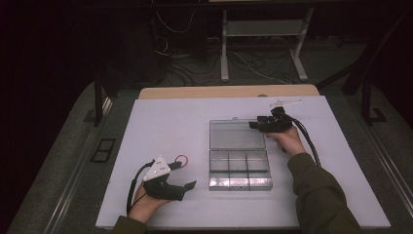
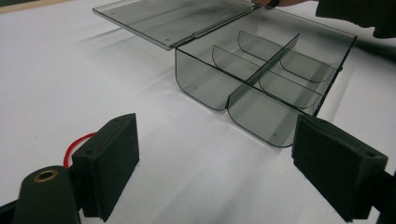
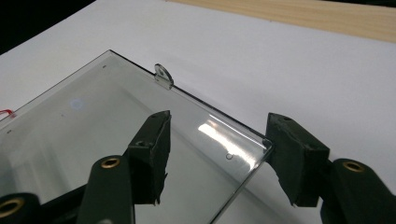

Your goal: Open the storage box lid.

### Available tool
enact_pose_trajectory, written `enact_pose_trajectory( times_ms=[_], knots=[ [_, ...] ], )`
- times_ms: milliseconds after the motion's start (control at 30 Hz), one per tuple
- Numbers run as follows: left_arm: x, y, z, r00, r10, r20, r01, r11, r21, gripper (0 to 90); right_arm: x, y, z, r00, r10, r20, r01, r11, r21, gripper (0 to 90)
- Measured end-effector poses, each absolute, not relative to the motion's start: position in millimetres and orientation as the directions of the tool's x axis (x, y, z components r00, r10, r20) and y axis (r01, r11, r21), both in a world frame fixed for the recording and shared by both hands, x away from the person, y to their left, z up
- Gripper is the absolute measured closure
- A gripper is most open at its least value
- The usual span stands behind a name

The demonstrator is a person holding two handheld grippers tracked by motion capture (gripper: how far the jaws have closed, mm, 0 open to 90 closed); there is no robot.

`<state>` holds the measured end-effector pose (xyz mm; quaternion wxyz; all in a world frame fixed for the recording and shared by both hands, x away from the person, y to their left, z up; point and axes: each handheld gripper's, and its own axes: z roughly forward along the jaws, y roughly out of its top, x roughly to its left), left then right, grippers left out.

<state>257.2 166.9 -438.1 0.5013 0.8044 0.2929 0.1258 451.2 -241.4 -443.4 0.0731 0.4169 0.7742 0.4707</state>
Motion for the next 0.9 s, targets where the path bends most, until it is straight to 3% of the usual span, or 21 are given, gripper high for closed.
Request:
enact_pose_trajectory(
  times_ms=[900],
  knots=[
    [257, 166, -439, 0.799, 0.595, -0.091, 0.349, -0.335, 0.875, 14.0, 452, -243, -459, -0.621, 0.711, 0.329, 0.626, 0.196, 0.755, 40.6]
  ],
)
